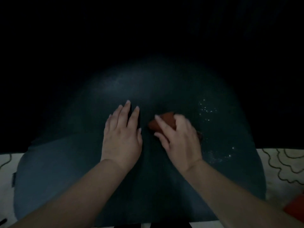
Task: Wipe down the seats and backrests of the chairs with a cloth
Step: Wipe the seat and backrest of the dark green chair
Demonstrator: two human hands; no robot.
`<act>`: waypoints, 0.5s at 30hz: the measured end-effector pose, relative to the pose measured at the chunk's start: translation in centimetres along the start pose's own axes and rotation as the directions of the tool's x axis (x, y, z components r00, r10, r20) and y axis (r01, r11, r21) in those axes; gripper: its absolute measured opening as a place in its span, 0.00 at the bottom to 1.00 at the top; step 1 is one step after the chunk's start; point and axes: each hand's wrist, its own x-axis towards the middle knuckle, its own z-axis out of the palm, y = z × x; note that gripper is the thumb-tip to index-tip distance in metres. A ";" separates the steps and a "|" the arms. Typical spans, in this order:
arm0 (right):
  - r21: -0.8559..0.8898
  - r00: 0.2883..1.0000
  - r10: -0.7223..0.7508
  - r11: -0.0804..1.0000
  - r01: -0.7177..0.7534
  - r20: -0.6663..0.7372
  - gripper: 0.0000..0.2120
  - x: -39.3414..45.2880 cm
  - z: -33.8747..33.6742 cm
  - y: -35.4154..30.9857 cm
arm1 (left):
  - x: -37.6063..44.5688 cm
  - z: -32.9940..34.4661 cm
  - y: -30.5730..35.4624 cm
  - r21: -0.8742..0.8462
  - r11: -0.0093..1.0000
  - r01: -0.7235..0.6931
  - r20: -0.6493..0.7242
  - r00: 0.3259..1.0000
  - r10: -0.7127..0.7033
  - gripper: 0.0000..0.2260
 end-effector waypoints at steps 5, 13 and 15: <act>-0.021 0.987 0.143 0.989 -0.145 -0.075 0.21 0.3 -2.0 5.1 | 0.5 0.2 1.4 0.003 0.999 -0.035 0.003 0.999 0.035 0.26; 0.014 0.997 0.060 0.998 -0.060 -0.039 0.22 -0.6 -2.2 5.9 | 1.2 1.0 3.0 0.009 0.999 -0.044 -0.032 0.998 0.045 0.25; -0.008 0.986 0.145 0.989 -0.146 -0.077 0.22 -1.3 -2.9 8.4 | 1.2 1.1 3.3 0.009 0.999 -0.038 -0.045 0.998 0.039 0.25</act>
